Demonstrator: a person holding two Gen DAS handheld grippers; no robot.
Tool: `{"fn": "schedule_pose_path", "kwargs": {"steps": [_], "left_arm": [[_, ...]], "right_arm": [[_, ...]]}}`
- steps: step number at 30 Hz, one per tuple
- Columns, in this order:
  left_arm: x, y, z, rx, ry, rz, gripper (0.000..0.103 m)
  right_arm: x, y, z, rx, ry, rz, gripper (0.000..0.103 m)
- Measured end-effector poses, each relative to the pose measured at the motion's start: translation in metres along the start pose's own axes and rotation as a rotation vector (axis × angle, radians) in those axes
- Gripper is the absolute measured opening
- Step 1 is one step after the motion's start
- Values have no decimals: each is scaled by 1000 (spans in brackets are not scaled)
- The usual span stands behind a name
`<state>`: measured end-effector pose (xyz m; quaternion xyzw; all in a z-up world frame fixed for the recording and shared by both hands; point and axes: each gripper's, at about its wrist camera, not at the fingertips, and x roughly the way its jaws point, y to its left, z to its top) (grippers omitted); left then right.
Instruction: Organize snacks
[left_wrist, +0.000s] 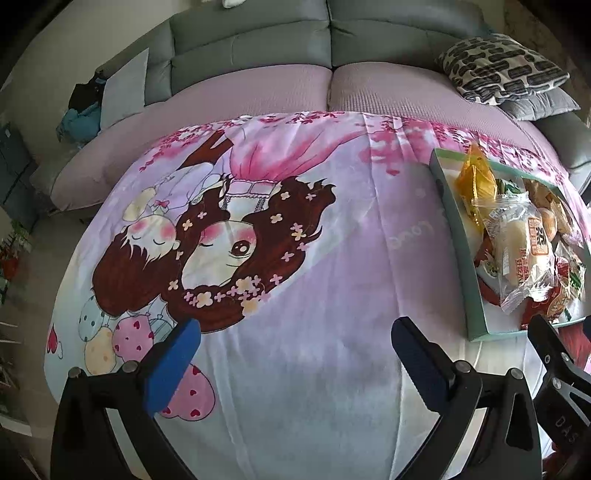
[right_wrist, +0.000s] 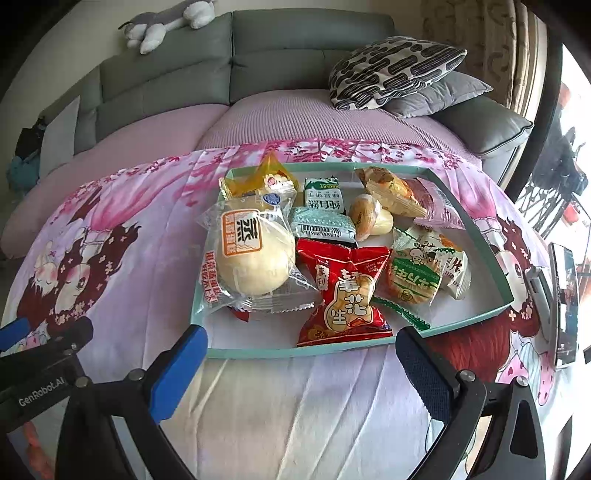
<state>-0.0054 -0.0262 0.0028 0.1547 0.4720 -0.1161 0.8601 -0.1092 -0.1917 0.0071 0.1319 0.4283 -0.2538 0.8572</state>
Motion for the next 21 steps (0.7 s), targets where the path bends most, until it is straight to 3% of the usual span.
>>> {"fn": "schedule_pose_path", "kwargs": {"steps": [21], "left_arm": [[0, 0, 0, -1, -1, -17, 103]], "right_arm": [[2, -6, 0, 24, 16, -12, 103]]}}
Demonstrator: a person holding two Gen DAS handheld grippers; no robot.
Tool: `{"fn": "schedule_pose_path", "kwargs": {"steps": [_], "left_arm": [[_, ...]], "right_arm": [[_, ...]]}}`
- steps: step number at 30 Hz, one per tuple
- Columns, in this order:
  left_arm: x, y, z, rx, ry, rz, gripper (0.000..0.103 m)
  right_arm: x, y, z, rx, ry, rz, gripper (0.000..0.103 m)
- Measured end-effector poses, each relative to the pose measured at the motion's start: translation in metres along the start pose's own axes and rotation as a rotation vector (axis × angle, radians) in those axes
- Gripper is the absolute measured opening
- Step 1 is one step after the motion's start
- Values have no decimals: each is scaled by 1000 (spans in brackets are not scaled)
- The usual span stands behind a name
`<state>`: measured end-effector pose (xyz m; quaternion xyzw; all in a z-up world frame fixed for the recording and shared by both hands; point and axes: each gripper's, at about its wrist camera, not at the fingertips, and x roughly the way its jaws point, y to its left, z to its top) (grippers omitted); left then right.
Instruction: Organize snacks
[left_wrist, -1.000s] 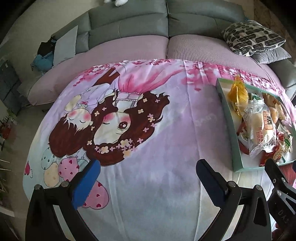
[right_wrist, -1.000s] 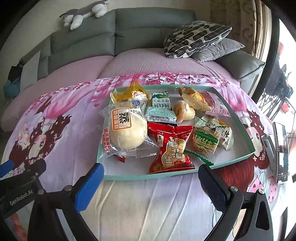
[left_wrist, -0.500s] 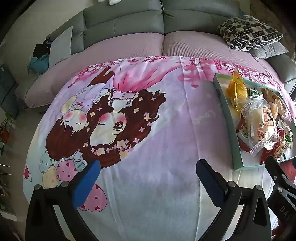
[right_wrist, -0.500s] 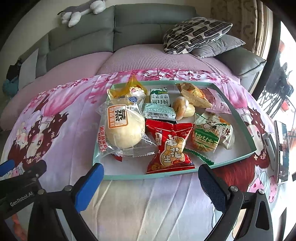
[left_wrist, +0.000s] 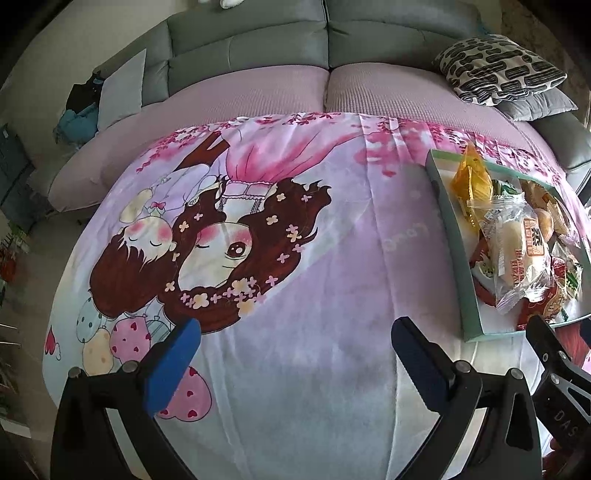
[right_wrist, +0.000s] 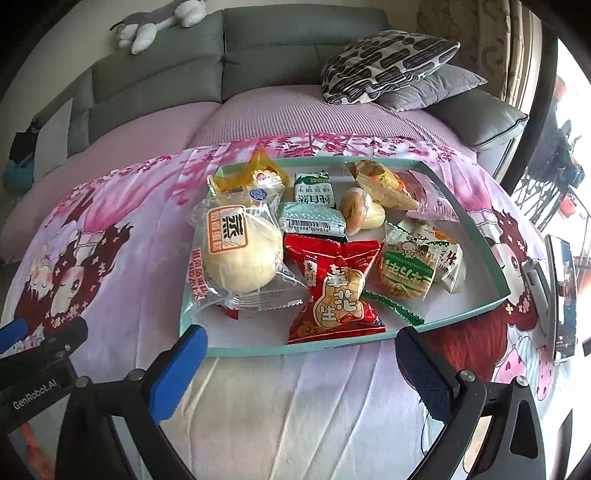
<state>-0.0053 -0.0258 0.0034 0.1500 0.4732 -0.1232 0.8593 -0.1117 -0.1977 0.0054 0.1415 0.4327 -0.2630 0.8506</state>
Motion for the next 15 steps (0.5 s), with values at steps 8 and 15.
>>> {"fn": "schedule_pose_path", "kwargs": {"steps": [8, 15], "left_arm": [[1, 0, 0, 0, 6, -10, 103], [3, 0, -1, -3, 15, -13, 103]], "right_arm": [[1, 0, 0, 4, 6, -3, 103], [3, 1, 0, 2, 11, -3, 103]]}}
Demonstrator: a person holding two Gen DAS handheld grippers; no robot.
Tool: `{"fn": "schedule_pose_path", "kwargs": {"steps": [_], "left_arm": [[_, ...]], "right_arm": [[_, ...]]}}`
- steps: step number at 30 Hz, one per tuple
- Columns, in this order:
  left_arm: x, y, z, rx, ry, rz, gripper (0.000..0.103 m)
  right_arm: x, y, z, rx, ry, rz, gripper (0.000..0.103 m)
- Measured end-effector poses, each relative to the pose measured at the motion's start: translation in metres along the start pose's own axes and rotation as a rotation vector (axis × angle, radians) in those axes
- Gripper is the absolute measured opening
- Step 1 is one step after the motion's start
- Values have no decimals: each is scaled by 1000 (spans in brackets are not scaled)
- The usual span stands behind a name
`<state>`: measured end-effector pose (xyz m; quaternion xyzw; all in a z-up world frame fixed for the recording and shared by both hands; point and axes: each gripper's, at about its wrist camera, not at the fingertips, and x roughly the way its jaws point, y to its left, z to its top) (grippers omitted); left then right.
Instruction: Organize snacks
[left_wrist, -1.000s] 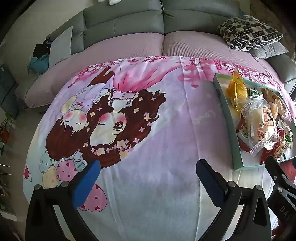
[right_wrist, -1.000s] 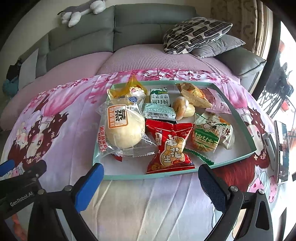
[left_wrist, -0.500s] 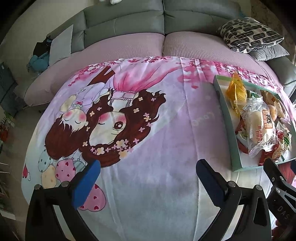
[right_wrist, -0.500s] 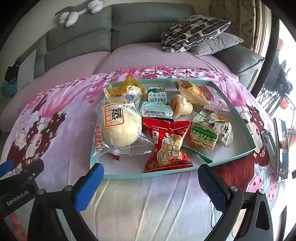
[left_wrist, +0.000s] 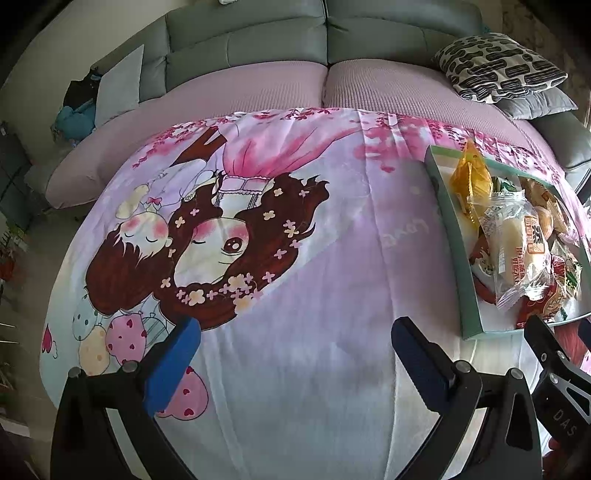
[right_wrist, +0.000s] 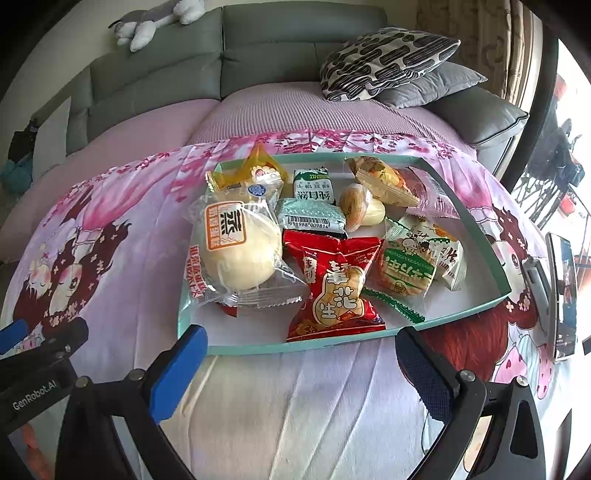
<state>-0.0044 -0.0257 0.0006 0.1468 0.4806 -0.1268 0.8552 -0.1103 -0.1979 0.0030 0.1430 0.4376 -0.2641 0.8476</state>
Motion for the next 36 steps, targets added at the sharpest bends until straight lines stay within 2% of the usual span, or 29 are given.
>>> {"fn": "schedule_pose_path", "kwargs": {"steps": [36], "left_arm": [[4, -3, -1, 18, 24, -10, 103]], "right_arm": [[6, -2, -1, 4, 31, -5, 103]]}}
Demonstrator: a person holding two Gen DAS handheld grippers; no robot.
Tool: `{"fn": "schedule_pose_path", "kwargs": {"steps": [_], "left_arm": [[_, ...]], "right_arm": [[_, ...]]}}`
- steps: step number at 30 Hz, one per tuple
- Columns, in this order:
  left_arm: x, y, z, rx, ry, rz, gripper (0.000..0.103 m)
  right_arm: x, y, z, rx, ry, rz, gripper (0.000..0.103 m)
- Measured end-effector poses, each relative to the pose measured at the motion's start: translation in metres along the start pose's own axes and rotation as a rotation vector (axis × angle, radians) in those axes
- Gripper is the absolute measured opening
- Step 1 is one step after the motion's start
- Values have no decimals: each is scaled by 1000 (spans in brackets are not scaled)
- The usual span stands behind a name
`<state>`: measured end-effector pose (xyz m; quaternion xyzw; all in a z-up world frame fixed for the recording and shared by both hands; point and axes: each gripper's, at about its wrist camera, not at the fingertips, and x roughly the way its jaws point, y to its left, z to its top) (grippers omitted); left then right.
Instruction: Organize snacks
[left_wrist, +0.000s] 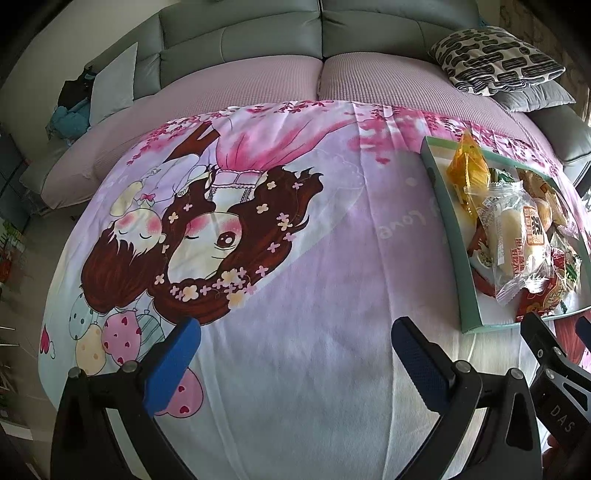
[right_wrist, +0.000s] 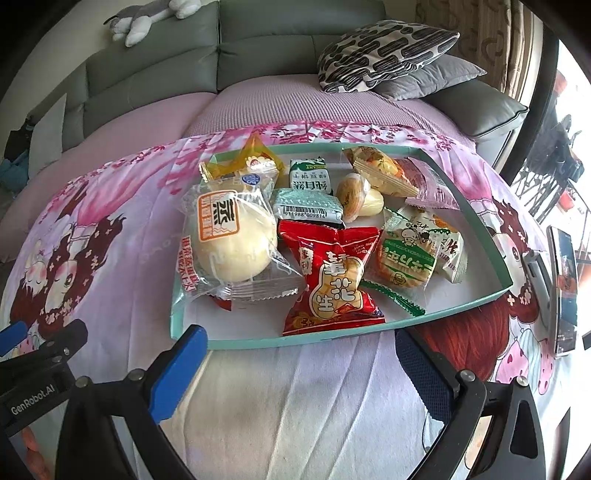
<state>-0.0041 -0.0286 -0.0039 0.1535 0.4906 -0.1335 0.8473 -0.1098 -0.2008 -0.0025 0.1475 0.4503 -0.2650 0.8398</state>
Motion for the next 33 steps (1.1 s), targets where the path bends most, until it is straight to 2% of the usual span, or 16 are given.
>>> {"fn": "schedule_pose_path", "kwargs": {"steps": [25, 31, 33], "left_arm": [[0, 0, -1, 11, -3, 19, 103], [-6, 2, 0, 12, -39, 51, 103], [-6, 2, 0, 12, -37, 28, 103]], "right_arm": [[0, 1, 0, -4, 1, 0, 103], [1, 1, -1, 0, 2, 1, 103], [2, 1, -1, 0, 2, 1, 103]]}}
